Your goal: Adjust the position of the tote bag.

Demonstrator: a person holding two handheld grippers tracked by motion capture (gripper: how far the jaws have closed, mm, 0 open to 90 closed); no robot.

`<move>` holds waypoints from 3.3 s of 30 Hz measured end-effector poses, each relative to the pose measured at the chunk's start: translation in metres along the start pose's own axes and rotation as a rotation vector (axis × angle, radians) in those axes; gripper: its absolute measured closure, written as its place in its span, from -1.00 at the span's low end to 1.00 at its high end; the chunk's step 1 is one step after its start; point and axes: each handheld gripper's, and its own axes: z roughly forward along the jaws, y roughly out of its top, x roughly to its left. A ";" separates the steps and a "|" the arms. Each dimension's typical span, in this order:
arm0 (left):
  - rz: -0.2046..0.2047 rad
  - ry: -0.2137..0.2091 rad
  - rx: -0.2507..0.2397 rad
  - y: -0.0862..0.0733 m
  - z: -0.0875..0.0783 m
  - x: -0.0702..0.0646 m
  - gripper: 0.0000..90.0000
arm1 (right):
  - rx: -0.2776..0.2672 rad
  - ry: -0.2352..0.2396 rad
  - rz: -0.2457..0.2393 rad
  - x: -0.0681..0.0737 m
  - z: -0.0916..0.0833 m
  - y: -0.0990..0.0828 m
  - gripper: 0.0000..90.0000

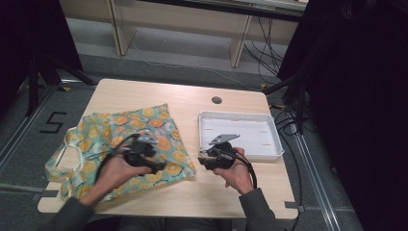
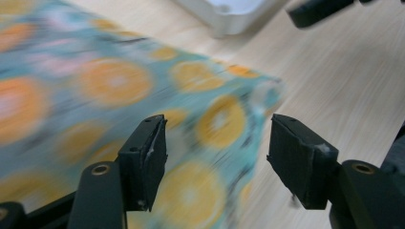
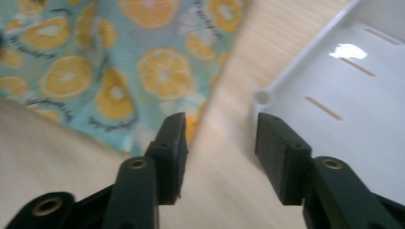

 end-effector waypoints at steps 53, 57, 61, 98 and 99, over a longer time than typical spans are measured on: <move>-0.009 -0.028 0.240 -0.131 -0.011 0.034 0.97 | 0.195 -0.039 -0.147 0.014 0.100 0.033 1.00; 0.007 -0.038 0.243 -0.122 0.000 0.025 0.97 | 0.182 -0.051 -0.141 0.008 0.105 0.043 1.00; 0.028 -0.052 0.244 -0.111 0.012 0.015 0.97 | 0.142 -0.024 -0.110 0.004 0.109 0.054 1.00; 0.048 -0.068 0.038 -0.060 -0.032 0.018 0.35 | 0.102 0.129 -0.066 0.087 0.065 0.031 -0.18; 0.026 -0.043 0.035 -0.062 -0.040 0.027 0.30 | 0.132 0.121 -0.071 0.088 0.066 0.031 -0.19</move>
